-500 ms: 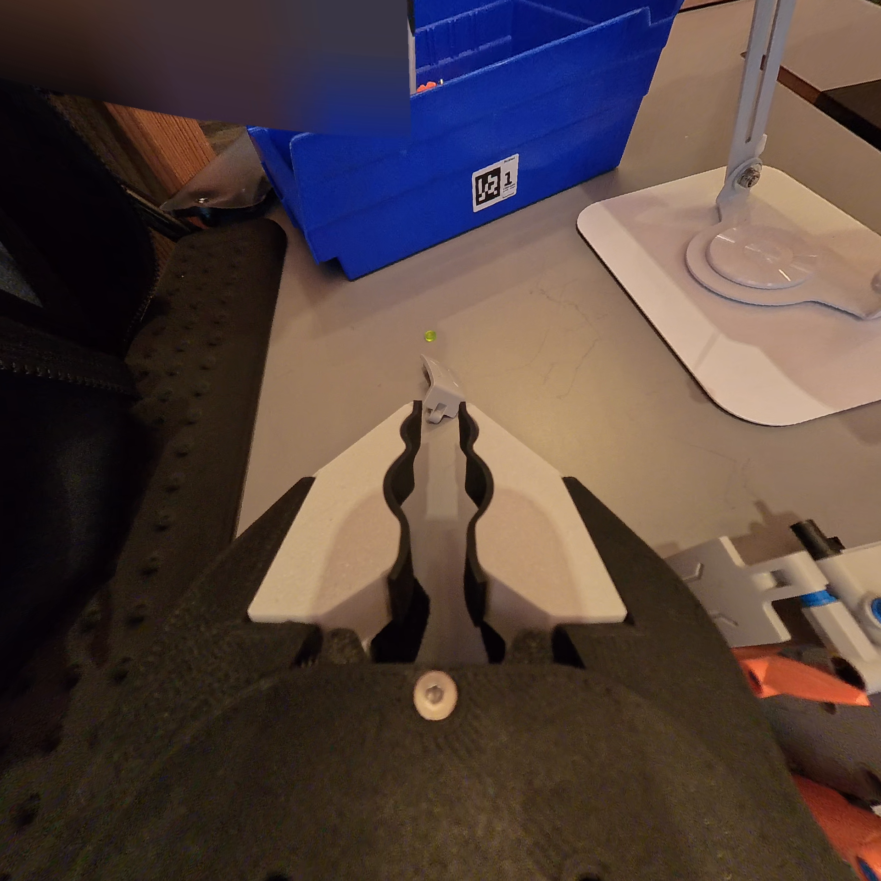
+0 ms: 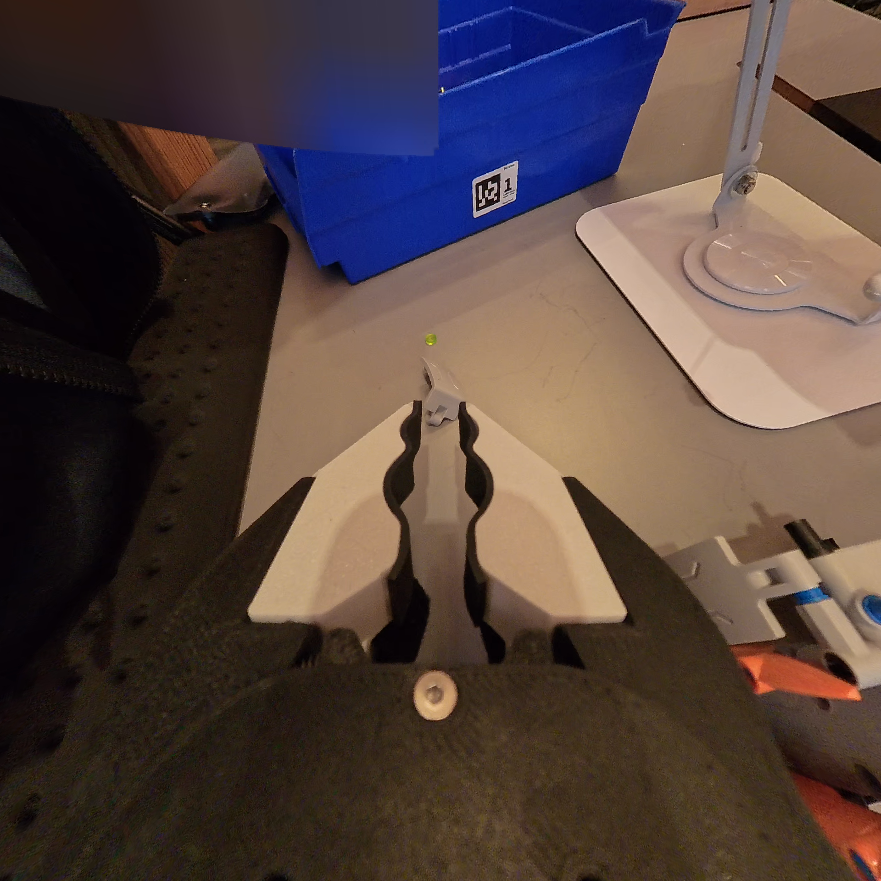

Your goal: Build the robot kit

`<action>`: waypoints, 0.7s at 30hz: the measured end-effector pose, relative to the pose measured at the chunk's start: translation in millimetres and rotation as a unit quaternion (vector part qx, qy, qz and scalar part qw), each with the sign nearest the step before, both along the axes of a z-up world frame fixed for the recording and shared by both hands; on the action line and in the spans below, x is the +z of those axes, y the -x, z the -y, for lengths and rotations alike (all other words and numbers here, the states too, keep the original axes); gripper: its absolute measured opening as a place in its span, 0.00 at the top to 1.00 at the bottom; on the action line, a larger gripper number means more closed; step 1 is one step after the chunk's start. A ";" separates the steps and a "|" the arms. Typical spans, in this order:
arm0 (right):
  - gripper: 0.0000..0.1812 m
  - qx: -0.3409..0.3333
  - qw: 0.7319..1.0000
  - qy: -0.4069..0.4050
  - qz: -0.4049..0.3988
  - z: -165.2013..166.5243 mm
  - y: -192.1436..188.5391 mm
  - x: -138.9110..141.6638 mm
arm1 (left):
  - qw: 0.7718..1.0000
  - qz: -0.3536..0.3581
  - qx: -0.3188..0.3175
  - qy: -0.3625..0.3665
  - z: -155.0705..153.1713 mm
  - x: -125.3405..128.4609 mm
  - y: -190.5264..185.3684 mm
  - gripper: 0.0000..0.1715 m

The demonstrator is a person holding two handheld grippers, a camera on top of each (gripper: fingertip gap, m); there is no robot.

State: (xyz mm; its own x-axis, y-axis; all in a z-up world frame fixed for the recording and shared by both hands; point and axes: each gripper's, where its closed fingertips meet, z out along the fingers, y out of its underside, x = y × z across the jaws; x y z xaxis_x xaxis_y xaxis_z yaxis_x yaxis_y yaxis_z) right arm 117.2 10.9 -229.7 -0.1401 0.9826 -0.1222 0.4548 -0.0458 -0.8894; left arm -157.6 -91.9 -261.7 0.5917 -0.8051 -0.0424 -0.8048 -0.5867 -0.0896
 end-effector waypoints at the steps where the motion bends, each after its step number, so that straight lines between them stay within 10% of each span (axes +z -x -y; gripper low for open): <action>1: 0.93 0.000 1.000 0.000 0.000 0.0 -0.1 0.3 | 1.000 0.002 0.002 -0.001 -0.7 0.4 -0.3 0.74; 21: 0.93 0.000 1.000 -0.001 -0.002 0.4 0.0 1.1 | 0.993 0.085 0.073 -0.026 -53.3 -23.5 -57.0 0.65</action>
